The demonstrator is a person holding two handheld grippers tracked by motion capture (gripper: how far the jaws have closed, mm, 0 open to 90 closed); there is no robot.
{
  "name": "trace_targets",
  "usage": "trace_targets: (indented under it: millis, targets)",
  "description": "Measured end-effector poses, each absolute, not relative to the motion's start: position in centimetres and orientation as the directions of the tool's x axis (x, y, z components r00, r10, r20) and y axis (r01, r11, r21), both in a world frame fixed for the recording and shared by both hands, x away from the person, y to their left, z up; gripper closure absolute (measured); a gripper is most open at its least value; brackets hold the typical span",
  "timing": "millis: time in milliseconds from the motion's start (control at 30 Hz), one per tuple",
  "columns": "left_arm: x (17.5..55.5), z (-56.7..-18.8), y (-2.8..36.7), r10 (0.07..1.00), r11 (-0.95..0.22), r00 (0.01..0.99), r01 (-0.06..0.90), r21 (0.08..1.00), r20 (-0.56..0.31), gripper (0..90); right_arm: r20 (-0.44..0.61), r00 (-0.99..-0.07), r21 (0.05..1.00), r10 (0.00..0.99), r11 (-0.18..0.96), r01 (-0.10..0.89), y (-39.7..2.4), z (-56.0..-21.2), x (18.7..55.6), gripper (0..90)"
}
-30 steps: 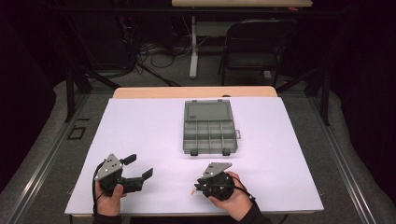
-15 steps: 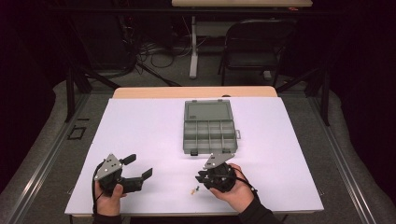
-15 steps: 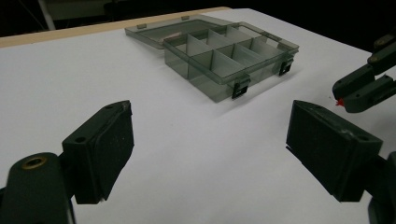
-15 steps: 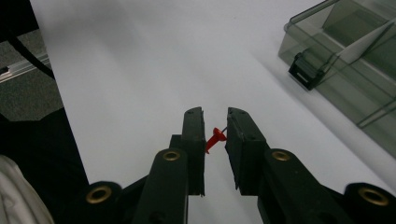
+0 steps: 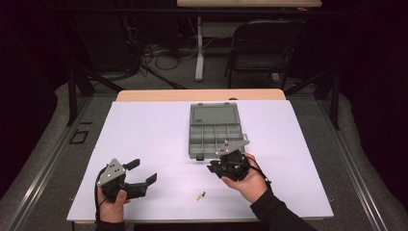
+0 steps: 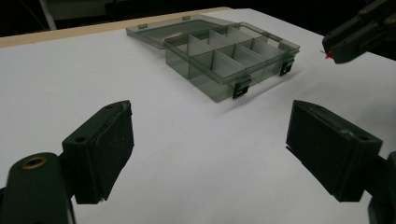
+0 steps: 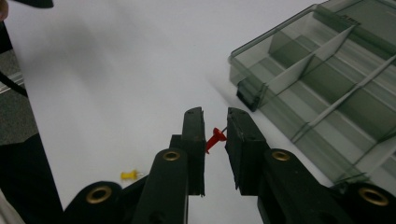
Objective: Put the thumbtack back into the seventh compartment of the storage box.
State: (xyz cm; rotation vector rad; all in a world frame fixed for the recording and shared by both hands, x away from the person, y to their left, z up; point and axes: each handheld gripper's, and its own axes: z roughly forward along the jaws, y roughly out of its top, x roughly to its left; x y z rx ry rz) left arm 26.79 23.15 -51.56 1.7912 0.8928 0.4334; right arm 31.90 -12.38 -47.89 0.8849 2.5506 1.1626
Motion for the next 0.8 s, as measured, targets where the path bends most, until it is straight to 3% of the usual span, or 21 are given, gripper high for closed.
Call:
trace_targets:
  millis: [333, 800]
  targets:
    - [26.8, -51.6, 23.1, 0.743, -0.184, 0.659, 0.37, 0.911, -0.118, 14.9, 0.058, -0.731, 0.72, 0.68, 0.479, 0.503, -14.5, -47.3, 36.2, 77.7]
    - [26.9, -51.6, 23.2, 0.743, -0.181, 0.659, 0.371, 0.911, -0.121, 14.9, 0.077, -0.663, 0.667, 0.745, 0.456, 0.59, -15.4, -49.7, 40.5, 77.8]
